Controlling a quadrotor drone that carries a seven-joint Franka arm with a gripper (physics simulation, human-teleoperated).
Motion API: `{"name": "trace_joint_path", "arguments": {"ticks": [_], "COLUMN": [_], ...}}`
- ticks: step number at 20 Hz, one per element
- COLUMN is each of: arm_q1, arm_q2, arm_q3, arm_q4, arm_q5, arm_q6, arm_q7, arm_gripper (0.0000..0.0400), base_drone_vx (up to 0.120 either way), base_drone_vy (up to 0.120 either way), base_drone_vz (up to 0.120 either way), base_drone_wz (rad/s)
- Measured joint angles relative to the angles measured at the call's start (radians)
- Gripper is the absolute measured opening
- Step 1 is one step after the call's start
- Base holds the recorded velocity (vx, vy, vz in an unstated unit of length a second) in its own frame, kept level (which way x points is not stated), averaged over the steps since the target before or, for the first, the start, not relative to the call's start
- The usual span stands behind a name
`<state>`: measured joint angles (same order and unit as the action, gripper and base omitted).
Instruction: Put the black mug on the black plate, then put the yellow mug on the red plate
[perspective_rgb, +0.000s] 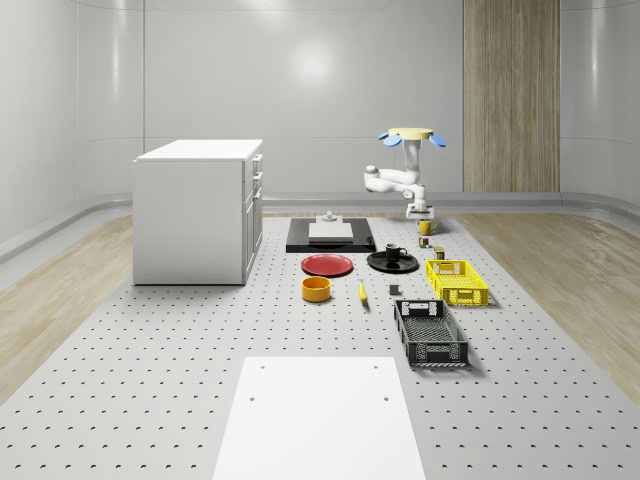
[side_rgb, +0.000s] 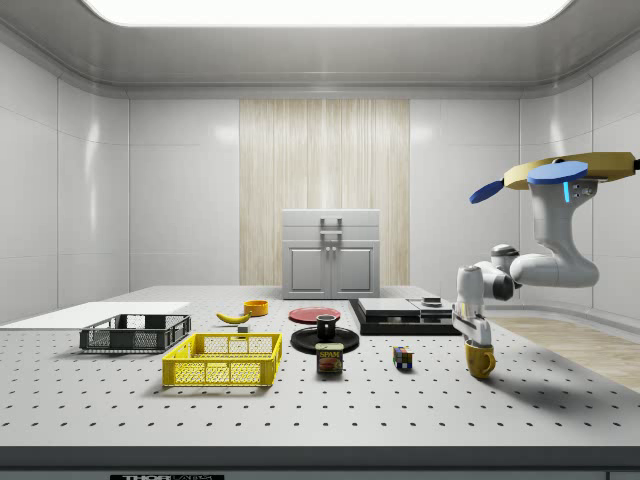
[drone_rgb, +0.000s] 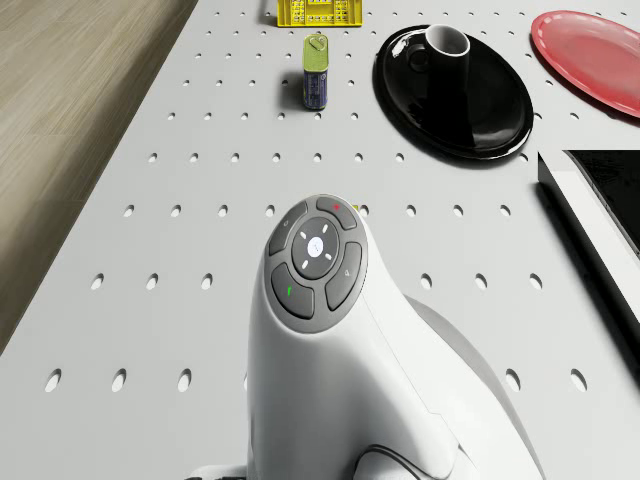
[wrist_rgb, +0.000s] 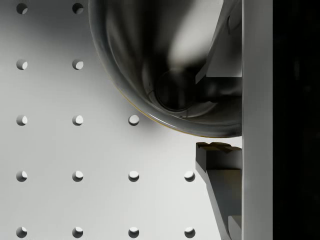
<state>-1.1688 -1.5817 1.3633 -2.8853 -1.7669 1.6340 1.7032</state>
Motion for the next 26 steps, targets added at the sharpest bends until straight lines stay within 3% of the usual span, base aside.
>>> {"name": "trace_joint_path", "arguments": {"ticks": [5, 18, 26], "arm_q1": [0.008, 0.012, 0.011], "arm_q2": [0.004, 0.0, -0.005], "arm_q3": [0.067, 0.128, 0.132], "arm_q4": [-0.01, -0.015, -0.015], "arm_q5": [0.064, 0.124, 0.128], "arm_q6": [-0.022, -0.033, -0.03], "arm_q7": [-0.001, -0.001, -0.001], "arm_gripper": [0.0111, 0.011, 0.011], "base_drone_vx": [0.024, 0.12, 0.12], "base_drone_vy": [-0.016, -0.12, -0.12], "base_drone_vz": [0.088, 0.12, 0.0], "base_drone_wz": [0.0, 0.0, 0.0]}}
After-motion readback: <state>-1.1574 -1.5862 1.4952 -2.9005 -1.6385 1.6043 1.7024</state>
